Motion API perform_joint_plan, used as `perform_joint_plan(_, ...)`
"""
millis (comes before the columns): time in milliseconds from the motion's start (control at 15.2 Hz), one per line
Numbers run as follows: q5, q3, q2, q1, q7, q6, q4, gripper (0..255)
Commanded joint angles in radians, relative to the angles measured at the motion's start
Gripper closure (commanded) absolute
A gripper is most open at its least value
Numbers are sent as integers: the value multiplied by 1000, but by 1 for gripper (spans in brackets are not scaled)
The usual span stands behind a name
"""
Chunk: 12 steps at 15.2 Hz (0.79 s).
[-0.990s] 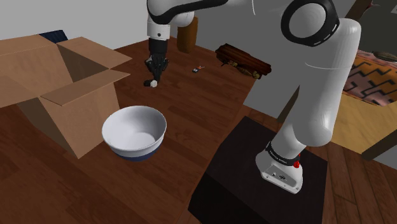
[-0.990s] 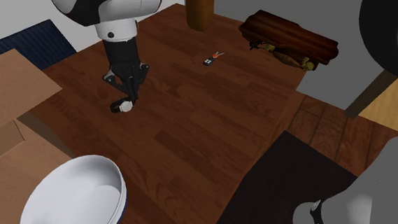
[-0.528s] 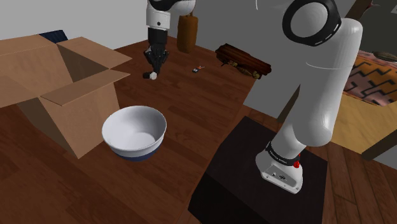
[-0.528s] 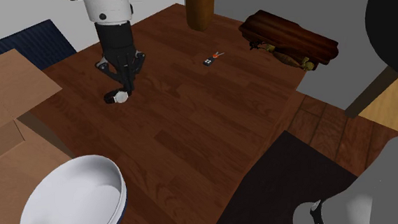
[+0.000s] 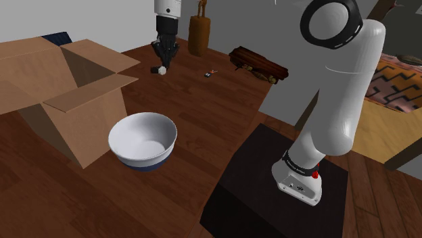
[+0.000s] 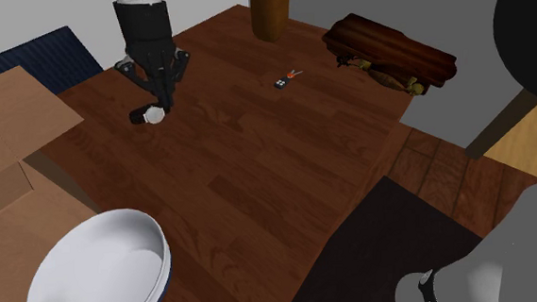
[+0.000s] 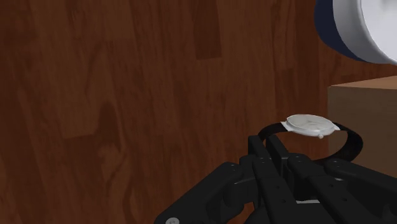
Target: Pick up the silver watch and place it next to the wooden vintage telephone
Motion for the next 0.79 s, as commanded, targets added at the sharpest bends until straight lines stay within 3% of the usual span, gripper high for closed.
perform_joint_plan(0, 0, 0, -3, 0, 5, -25, 22, 255)
perform_joint_plan(264, -1, 0, 2, -1, 15, -71, 73, 255)
perform_joint_plan(726, -2, -52, -178, -80, -125, -39, -168, 255)
